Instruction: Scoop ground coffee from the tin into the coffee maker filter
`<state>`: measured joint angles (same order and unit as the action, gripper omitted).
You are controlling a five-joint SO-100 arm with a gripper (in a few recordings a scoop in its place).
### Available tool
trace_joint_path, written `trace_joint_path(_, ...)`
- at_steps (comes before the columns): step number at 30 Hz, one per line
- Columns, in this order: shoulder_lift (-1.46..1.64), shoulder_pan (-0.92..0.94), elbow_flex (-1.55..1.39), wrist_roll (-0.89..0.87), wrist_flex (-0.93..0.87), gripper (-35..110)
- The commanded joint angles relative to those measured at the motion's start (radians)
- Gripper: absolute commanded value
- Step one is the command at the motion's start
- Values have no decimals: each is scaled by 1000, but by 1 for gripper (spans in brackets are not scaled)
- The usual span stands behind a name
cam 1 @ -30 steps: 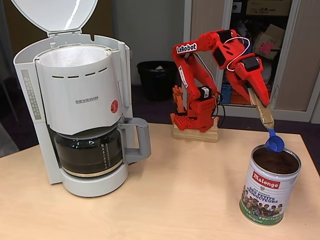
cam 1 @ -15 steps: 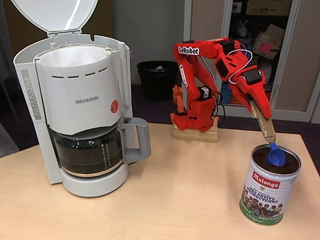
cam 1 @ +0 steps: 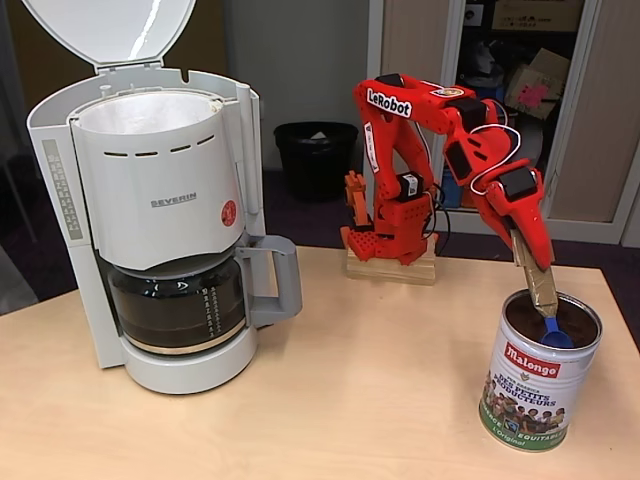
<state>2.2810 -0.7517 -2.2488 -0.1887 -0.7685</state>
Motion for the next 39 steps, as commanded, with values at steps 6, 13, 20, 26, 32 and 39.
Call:
trace_joint_path(6,-89,-6,109,-35,14,0)
trace_joint_path(13,-130,-5,115,-77,28,1)
trace_joint_path(20,-137,-6,101,-121,25,4)
trace_joint_path(26,-123,-6,87,-164,6,7)
trace_joint_path(32,-86,-18,32,-235,11,16)
trace_joint_path(39,-60,-34,12,-256,8,19)
